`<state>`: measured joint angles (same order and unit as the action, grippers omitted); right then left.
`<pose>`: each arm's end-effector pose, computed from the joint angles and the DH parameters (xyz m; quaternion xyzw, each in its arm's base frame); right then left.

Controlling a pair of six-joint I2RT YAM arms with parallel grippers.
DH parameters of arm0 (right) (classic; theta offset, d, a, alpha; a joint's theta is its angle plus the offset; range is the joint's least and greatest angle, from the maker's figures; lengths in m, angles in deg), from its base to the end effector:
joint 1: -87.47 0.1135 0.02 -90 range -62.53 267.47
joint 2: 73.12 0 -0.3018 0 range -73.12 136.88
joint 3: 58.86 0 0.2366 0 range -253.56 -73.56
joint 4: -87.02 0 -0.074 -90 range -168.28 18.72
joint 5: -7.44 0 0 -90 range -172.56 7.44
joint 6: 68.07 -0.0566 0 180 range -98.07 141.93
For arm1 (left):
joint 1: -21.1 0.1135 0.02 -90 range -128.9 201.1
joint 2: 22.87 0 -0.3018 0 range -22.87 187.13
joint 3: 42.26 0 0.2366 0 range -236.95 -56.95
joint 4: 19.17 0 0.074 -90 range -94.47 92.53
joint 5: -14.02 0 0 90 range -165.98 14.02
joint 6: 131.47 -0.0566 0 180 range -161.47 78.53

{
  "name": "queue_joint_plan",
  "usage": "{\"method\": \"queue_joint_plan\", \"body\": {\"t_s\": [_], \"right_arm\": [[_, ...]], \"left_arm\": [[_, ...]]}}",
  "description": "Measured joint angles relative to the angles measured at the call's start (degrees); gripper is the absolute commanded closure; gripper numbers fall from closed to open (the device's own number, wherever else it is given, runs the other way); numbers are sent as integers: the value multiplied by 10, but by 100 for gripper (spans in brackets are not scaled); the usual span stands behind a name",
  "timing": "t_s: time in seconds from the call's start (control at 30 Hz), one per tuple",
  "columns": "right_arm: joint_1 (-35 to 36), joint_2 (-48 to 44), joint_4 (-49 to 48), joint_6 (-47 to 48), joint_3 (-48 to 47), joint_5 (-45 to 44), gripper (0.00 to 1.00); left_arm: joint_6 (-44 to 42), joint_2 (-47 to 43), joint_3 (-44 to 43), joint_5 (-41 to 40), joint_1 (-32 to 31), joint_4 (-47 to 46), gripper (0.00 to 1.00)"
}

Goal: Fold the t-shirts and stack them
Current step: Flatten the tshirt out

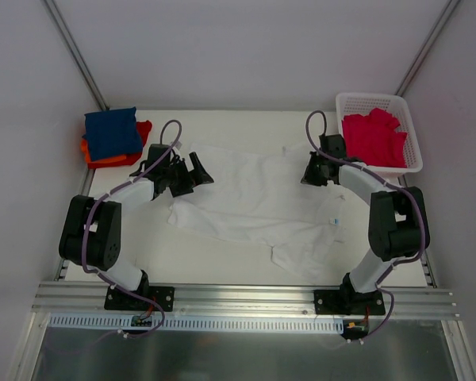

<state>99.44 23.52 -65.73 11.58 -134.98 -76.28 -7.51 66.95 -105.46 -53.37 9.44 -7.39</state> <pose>0.3548 0.0816 0.2339 -0.0329 0.9311 0.1198 0.3430 0.3183 -0.0879 0.2309 -0.0870 0.8827 -0.3281 0.3250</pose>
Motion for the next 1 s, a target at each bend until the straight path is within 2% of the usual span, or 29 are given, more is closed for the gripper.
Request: {"method": "queue_joint_plan", "body": {"t_s": [0.27, 0.47, 1.0], "right_arm": [[-17, 71, 0, 4, -58, 5, 100], [-18, 127, 29, 30, -123, -27, 100], [-16, 160, 103, 85, -197, -136, 100]], "left_arm": [[0, -46, 6, 9, 0, 1, 1], [0, -94, 16, 9, 0, 2, 1], [0, -112, 23, 9, 0, 7, 1]]}}
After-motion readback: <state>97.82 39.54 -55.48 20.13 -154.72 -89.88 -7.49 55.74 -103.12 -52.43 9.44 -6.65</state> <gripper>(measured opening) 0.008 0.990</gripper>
